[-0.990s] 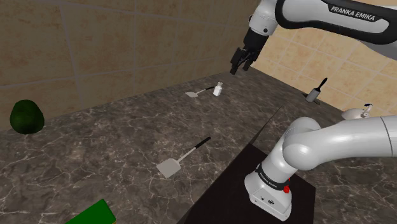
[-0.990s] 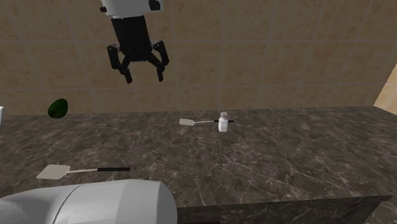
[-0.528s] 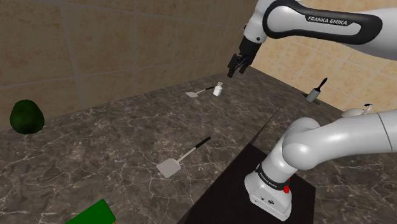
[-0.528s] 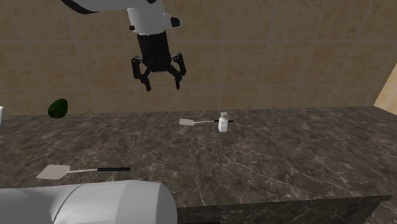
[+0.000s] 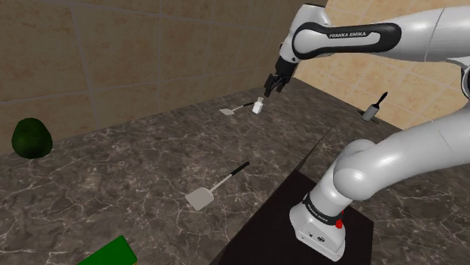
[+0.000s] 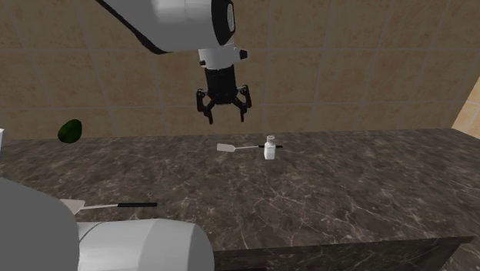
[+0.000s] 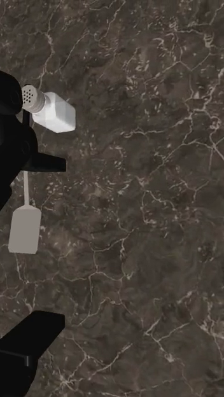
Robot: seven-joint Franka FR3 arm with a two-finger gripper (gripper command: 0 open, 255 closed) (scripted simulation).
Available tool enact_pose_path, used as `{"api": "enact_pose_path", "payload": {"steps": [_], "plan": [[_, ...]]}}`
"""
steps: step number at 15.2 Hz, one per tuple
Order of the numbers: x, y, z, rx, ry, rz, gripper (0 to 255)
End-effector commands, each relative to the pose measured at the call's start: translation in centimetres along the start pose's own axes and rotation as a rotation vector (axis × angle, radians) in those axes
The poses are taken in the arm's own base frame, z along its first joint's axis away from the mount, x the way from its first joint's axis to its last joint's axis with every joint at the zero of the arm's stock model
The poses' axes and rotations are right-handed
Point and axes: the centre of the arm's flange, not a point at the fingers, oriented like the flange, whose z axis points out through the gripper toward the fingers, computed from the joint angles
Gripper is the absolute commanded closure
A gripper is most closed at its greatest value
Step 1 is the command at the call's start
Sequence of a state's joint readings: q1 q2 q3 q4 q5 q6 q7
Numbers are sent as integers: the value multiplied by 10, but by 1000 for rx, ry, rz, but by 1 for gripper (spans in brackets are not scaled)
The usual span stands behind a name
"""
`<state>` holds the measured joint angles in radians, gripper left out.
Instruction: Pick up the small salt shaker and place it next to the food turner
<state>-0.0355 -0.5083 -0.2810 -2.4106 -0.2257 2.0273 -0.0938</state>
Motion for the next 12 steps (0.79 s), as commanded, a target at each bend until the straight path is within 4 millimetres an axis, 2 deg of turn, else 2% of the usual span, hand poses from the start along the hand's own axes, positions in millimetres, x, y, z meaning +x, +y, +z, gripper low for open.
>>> {"api": "enact_pose_path", "payload": {"steps": [1, 12], "plan": [[14, 19, 16, -3, 0, -7, 0], [78, 109, 109, -13, -6, -39, 0]]}}
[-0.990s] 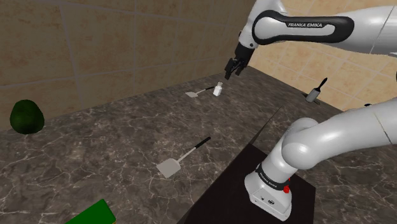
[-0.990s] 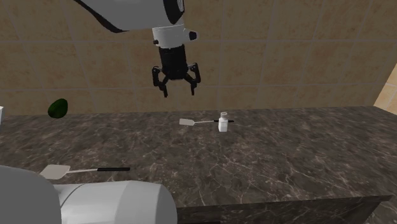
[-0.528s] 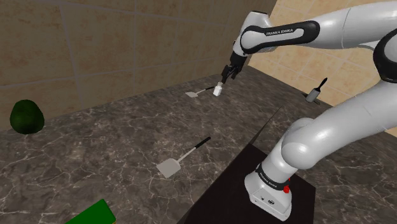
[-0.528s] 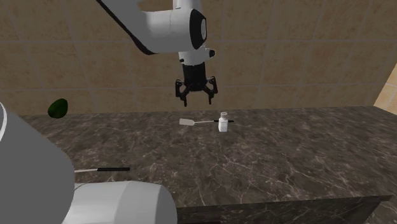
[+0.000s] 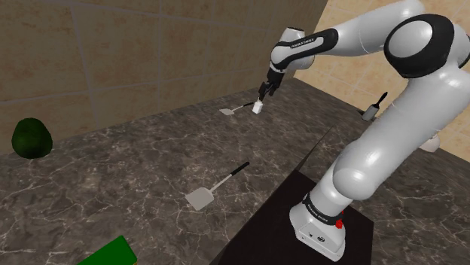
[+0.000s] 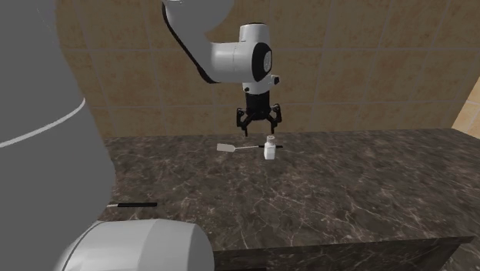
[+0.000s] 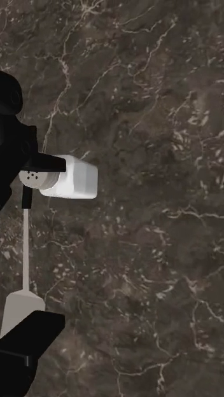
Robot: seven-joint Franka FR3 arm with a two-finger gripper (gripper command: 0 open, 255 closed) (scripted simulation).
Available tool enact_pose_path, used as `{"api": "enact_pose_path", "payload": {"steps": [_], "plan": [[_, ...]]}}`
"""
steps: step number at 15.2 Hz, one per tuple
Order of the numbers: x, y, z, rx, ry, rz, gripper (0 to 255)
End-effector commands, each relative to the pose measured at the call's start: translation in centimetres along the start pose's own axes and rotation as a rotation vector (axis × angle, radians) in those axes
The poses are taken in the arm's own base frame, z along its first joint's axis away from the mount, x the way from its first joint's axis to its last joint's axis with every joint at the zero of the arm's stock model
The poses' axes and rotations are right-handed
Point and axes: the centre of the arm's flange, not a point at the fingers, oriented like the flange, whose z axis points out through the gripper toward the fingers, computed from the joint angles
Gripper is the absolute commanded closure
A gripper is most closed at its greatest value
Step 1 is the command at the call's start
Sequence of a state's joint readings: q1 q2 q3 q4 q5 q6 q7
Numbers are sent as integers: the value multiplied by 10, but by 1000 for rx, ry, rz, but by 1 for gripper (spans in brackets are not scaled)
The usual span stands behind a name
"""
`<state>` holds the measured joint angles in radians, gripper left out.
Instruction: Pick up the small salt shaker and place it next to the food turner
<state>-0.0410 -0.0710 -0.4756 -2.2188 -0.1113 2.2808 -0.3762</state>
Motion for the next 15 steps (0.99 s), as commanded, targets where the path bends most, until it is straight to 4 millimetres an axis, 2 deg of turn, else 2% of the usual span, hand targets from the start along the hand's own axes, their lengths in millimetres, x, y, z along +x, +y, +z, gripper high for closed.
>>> {"api": "enact_pose_path", "payload": {"steps": [1, 4, 5, 12, 15], "plan": [[10, 17, 18, -3, -1, -7, 0], [27, 41, 43, -6, -2, -16, 0], [28, 43, 46, -6, -2, -17, 0], [28, 44, 86, -6, -2, -17, 0], [28, 44, 86, -6, -2, -17, 0]]}}
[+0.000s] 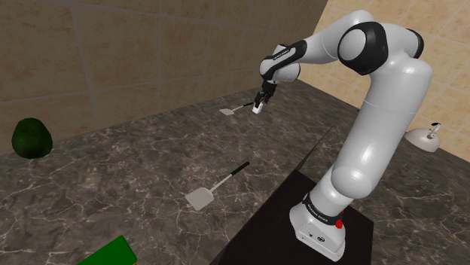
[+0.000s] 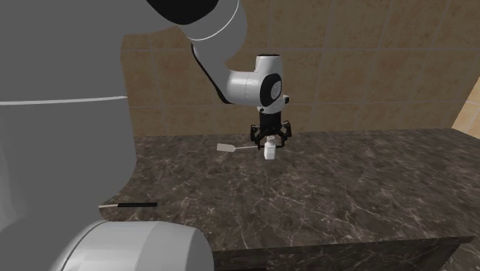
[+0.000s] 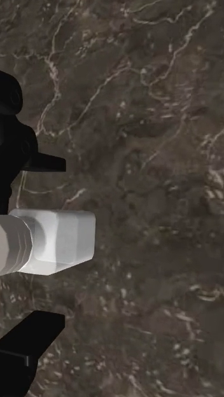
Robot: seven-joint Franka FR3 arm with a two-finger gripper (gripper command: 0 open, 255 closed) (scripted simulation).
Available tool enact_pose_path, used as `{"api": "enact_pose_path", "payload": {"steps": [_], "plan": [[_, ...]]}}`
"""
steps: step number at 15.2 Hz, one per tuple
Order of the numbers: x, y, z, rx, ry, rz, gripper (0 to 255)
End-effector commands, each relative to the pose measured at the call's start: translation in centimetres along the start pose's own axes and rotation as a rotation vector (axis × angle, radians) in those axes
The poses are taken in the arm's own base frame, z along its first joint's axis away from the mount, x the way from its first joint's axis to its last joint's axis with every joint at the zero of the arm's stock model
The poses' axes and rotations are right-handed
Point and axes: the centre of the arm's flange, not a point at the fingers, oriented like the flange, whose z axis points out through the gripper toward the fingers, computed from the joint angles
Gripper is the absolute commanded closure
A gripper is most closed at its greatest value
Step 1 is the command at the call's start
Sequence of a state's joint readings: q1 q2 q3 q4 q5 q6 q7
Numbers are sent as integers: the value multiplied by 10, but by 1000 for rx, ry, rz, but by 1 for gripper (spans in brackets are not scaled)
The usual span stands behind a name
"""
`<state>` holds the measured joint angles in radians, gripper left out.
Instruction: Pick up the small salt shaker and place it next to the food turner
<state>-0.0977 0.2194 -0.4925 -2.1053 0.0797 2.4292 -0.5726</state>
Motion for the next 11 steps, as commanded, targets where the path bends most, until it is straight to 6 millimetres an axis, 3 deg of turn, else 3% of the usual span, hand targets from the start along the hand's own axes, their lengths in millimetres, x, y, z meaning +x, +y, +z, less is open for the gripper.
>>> {"api": "enact_pose_path", "payload": {"steps": [1, 5, 6, 11], "plan": [[0, 0, 1, 0, 0, 0, 0], [0, 0, 1, 0, 0, 0, 0], [0, 0, 1, 0, 0, 0, 255], [0, 0, 1, 0, 0, 0, 255]]}}
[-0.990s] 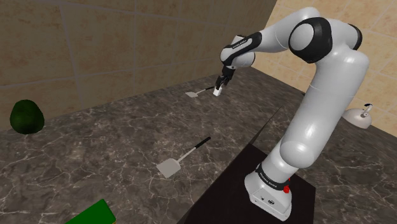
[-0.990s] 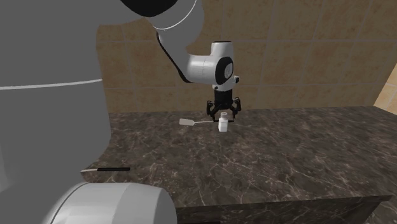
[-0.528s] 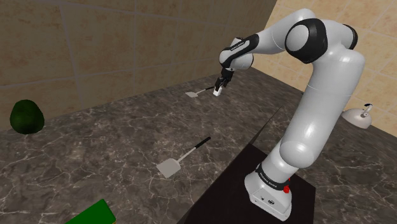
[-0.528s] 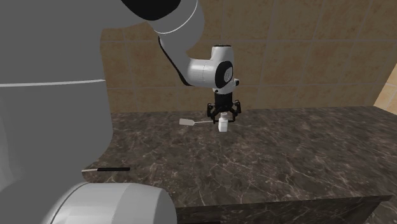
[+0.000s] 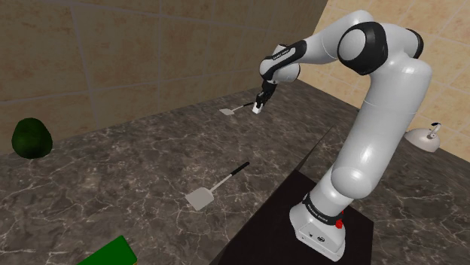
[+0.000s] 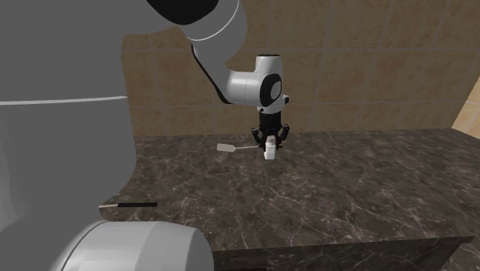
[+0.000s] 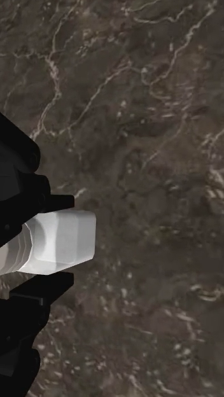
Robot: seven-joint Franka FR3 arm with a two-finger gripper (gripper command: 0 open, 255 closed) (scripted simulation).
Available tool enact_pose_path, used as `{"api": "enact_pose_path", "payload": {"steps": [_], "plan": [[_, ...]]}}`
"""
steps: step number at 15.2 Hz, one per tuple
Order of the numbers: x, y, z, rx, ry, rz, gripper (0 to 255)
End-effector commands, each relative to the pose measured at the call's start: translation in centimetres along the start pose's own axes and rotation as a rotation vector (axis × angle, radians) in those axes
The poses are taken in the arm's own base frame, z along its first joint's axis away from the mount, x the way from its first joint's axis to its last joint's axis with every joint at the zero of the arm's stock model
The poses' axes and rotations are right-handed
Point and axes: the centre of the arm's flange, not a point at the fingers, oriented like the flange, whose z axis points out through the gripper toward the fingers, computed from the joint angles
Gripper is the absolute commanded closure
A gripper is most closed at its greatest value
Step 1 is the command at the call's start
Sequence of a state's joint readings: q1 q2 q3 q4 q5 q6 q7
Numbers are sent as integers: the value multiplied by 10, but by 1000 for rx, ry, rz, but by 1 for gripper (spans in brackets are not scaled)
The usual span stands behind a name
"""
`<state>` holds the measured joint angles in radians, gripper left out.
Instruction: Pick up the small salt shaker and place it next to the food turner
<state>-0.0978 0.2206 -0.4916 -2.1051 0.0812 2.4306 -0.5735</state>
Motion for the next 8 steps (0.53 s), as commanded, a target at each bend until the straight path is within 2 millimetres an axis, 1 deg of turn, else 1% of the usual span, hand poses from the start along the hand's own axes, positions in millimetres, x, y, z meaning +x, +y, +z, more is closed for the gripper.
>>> {"api": "enact_pose_path", "payload": {"steps": [1, 4, 8], "plan": [[0, 0, 0, 0, -1, 1, 255], [0, 0, 0, 0, -1, 1, 255], [2, 3, -21, 0, -1, 1, 255]]}}
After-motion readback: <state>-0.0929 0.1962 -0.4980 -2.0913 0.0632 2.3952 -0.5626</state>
